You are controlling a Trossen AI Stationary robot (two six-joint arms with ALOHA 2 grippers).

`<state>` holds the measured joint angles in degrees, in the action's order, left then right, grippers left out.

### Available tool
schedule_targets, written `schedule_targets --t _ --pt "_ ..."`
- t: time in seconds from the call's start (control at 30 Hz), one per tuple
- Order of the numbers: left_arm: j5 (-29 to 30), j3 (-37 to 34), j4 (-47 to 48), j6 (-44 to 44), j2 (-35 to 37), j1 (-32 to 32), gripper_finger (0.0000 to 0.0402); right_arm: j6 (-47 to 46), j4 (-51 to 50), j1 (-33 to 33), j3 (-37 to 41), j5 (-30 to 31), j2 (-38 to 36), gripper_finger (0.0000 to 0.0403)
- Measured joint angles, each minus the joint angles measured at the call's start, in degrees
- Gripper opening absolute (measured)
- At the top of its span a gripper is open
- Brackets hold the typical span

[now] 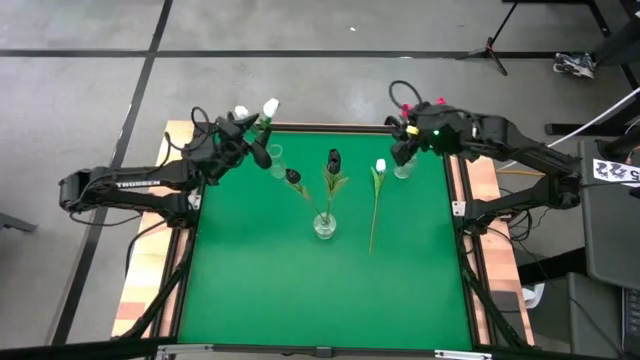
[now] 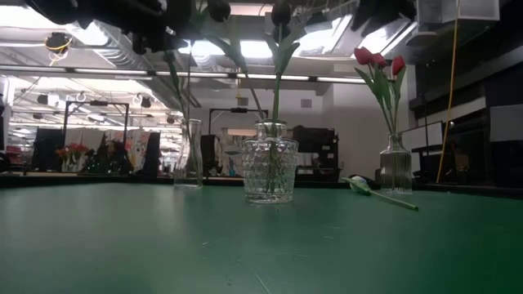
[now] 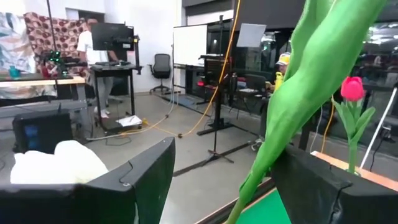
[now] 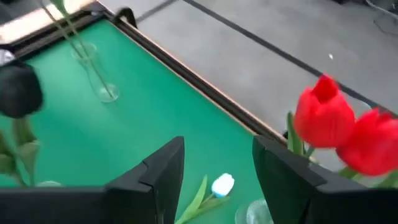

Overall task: Sort flowers into vase by color
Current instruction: Put the left white tulip into the top left transparent vase

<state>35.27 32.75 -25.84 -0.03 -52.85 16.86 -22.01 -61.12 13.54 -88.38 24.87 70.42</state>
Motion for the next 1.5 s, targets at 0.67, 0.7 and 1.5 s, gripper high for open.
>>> schedule_targets --t 0.67,0.7,1.5 --pt "-3.7 -0.6 8.6 -6.3 -6.9 3.7 0.0253 -2.2 7.5 0.0 7.5 -4.5 0.0 0.0191" --pt "-3.8 -0.6 9.6 -6.7 -6.8 3.6 0.0253 -2.2 7.4 0.0 7.5 -4.5 0.0 0.0191" --pt "0.1 -0.6 19.6 -2.6 4.3 -1.6 0.0253 -1.7 3.5 0.0 7.5 -1.9 0.0 0.0191"
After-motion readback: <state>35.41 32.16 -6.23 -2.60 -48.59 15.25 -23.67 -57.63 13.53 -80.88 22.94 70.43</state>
